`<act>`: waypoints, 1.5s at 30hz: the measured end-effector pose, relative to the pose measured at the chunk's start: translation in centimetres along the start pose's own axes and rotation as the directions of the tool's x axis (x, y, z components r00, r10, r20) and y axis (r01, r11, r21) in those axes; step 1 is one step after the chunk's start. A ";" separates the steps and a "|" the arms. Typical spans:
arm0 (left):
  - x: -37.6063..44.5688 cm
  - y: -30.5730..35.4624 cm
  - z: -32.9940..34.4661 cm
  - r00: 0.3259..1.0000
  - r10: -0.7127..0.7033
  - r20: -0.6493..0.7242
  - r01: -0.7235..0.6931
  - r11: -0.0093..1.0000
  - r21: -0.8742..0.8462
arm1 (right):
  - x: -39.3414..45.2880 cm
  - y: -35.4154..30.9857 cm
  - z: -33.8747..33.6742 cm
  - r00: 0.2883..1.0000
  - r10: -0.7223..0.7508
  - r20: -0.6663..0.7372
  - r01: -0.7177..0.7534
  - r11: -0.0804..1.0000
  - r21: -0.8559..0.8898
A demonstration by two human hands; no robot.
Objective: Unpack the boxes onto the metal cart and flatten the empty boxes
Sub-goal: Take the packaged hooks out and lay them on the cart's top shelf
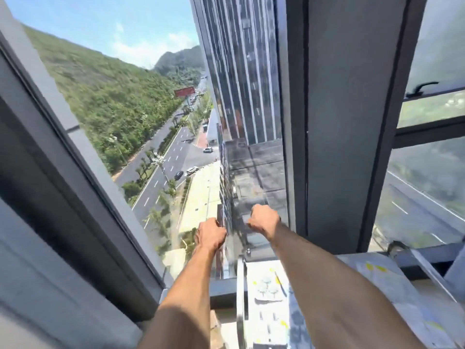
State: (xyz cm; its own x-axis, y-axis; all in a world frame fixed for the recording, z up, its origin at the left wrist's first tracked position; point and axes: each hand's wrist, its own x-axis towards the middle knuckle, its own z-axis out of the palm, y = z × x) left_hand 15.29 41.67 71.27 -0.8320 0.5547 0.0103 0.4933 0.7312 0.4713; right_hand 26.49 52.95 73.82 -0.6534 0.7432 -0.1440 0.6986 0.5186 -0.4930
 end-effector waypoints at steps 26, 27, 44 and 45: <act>-4.1 -17.7 -11.5 0.950 -0.292 -0.112 0.299 0.953 0.049 | -4.0 -19.6 9.3 0.931 -0.311 0.193 0.349 0.914 -0.209; -4.2 -17.9 -11.4 0.949 -0.296 -0.107 0.303 0.951 0.056 | -3.8 -19.8 9.7 0.926 -0.320 0.198 0.359 0.910 -0.208; -0.9 -36.3 -12.6 0.939 -0.342 0.044 0.337 0.937 0.095 | -3.7 -26.8 24.0 0.914 -0.171 0.369 0.247 0.954 -0.169; -0.4 -38.2 -12.6 0.935 -0.352 0.047 0.348 0.934 0.086 | -3.7 -27.5 25.6 0.920 -0.151 0.362 0.223 0.960 -0.167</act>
State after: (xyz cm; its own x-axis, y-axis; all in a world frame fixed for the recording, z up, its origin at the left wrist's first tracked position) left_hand -6.42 8.58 64.37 -0.9395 0.2796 -0.1980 0.1932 0.9096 0.3679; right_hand 2.27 25.09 65.91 -0.8121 0.4520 -0.3690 0.5736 0.7346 -0.3624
